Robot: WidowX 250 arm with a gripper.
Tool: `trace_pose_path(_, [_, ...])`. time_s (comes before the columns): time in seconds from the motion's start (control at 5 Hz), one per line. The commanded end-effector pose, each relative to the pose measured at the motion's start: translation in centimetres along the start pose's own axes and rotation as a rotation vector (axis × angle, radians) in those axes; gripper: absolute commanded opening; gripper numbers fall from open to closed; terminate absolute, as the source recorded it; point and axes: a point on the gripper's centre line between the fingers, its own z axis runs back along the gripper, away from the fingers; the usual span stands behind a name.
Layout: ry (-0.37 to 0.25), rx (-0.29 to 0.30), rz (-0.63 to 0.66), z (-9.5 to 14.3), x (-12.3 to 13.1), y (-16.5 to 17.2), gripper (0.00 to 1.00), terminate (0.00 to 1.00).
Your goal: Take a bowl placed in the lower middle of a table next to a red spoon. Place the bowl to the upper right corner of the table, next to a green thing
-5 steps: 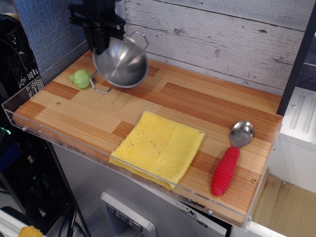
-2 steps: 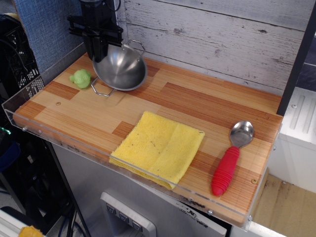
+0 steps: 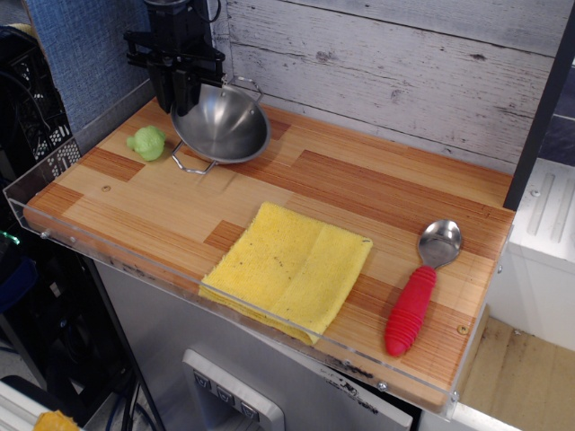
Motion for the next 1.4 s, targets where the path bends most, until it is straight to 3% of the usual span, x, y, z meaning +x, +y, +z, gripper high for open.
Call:
trace_pose_path(0.0, [-0.077, 0.022, 0.001, 4.3, -0.7, 0.6, 1.00, 0.00])
trace_pose_path(0.4, [-0.171, 0.043, -0.068, 8.9, -1.1, -1.1, 1.00, 0.00])
trace_pose_path(0.6, [-0.126, 0.038, -0.092, 10.5, -1.7, -2.7, 1.00, 0.00])
trace_pose_path(0.8, [-0.088, -0.004, -0.119, 10.4, -2.3, -4.9, 1.00, 0.00])
trace_pose_path(1.0, [-0.076, -0.007, -0.132, 10.3, -3.3, -6.5, 1.00, 0.00])
trace_pose_path(1.2, [-0.083, 0.027, -0.087, 10.2, -3.6, -7.0, 1.00, 0.00])
